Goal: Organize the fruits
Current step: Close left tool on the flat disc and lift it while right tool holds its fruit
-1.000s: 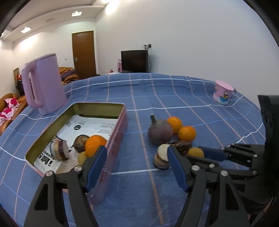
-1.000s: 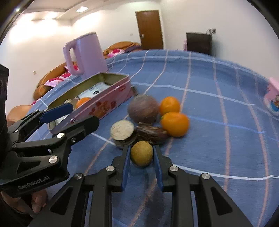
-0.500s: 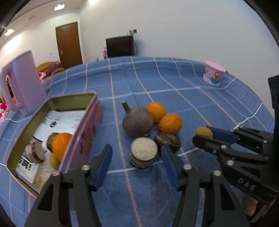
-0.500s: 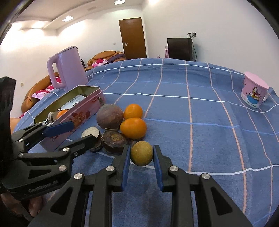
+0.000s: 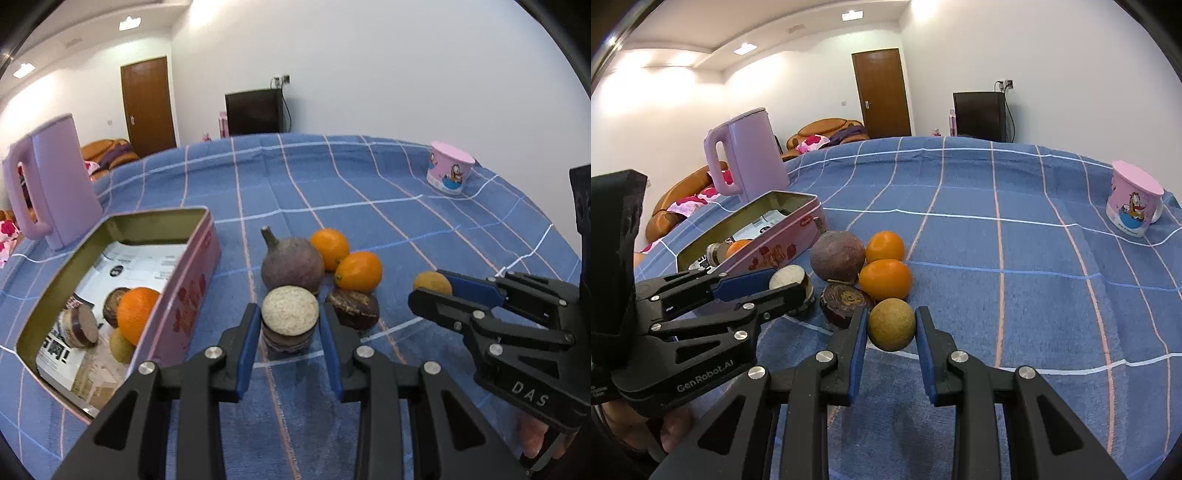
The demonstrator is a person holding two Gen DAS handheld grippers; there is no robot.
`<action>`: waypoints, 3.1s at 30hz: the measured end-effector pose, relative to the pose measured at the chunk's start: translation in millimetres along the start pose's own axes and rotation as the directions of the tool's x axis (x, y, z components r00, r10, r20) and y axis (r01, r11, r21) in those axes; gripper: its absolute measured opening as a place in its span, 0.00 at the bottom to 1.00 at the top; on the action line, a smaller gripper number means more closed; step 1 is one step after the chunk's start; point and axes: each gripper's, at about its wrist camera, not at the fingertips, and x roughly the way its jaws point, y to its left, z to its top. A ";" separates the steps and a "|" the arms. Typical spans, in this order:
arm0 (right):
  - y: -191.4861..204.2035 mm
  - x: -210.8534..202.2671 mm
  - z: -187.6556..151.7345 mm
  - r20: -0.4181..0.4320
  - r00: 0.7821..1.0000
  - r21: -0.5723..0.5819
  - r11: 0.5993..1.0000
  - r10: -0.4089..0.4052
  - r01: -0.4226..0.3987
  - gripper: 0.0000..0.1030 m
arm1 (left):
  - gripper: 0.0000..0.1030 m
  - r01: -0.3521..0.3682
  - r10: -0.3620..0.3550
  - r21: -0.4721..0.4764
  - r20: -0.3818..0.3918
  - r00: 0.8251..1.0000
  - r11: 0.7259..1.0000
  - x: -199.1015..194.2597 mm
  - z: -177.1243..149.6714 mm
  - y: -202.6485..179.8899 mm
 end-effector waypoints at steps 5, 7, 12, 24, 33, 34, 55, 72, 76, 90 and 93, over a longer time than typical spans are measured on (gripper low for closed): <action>1.9 -3.6 0.0 0.019 1.000 -0.014 1.000 0.003 -0.003 0.27 | 0.33 -0.015 0.016 -0.003 0.036 0.999 1.000 -7.1 -0.6 2.2; 2.9 -5.0 -0.4 0.027 1.000 -0.020 1.000 0.004 -0.003 0.27 | 0.33 -0.017 0.017 -0.009 0.051 0.999 1.000 -9.7 -0.7 3.3; 5.2 -8.1 -0.8 0.046 0.999 -0.031 0.999 0.009 -0.007 0.27 | 0.33 -0.026 0.027 -0.016 0.081 0.996 1.000 -14.1 -0.8 4.3; 9.8 -15.1 -2.3 0.089 0.996 -0.058 0.998 0.006 -0.001 0.27 | 0.33 -0.052 0.055 -0.023 0.134 0.989 0.998 -21.5 -2.9 4.2; 10.9 -20.7 -4.2 0.121 0.993 -0.064 0.998 0.007 0.001 0.27 | 0.33 -0.058 0.062 -0.028 0.172 0.983 0.998 -28.2 -3.6 5.3; 11.2 -21.7 -4.3 0.125 0.992 -0.066 0.998 0.007 0.001 0.27 | 0.33 -0.058 0.062 -0.029 0.176 0.982 0.998 -29.0 -3.8 5.5; 15.4 -33.0 -7.2 0.183 0.983 -0.086 0.996 0.003 0.013 0.27 | 0.33 -0.060 0.069 -0.045 0.247 0.967 0.997 -41.5 -6.7 7.8; 17.5 -41.3 -10.8 0.223 0.975 -0.099 0.995 0.005 0.018 0.27 | 0.33 -0.065 0.075 -0.047 0.291 0.954 0.997 -48.8 -9.2 7.1; 18.0 -43.6 -11.8 0.233 0.973 -0.101 0.995 0.006 0.018 0.27 | 0.33 -0.064 0.075 -0.048 0.306 0.949 0.997 -51.0 -10.1 7.3; 18.2 -48.4 -14.1 0.265 0.964 -0.104 0.994 0.012 0.016 0.27 | 0.33 -0.066 0.080 -0.052 0.352 0.932 0.996 -58.6 -13.1 5.8; 18.6 -50.2 -14.0 0.275 0.961 -0.106 0.994 0.013 0.017 0.27 | 0.33 -0.071 0.083 -0.048 0.362 0.929 0.996 -60.1 -14.2 4.2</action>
